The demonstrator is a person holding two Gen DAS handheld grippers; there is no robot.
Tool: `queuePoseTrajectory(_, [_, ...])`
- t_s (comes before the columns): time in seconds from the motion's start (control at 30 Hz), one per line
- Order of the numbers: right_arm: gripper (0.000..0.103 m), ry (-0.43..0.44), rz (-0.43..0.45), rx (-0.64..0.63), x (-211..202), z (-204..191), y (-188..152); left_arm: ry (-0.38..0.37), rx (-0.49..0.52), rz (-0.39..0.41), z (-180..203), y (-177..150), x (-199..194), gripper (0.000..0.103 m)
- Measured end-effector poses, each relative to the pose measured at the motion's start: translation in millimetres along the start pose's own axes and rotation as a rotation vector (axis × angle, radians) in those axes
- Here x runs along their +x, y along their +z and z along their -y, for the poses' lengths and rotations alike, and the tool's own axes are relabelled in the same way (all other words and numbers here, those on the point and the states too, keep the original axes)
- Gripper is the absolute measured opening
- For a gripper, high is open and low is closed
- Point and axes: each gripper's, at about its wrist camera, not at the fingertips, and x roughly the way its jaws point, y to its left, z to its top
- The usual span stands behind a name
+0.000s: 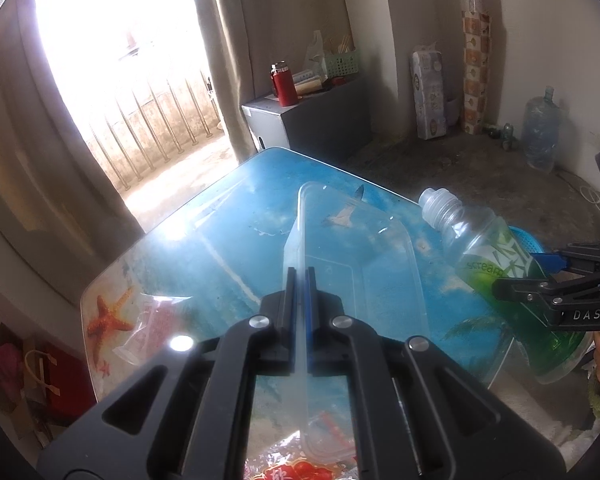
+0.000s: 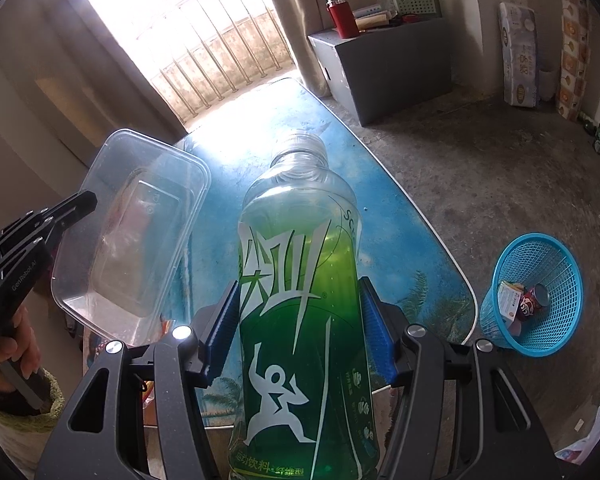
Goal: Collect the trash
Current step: 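Grip the clear container rim with the left tool and lift it while the right tool holds the bottle, then carry the container and bottle over the blue wastebasket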
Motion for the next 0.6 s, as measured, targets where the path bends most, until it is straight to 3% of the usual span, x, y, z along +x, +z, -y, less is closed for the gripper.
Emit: queuePoseTrajectory(0.6, [0.057,-0.006,0.039,0.075,-25,33,-13,-0.056,0.07,0.031,40,16,-7,0.002])
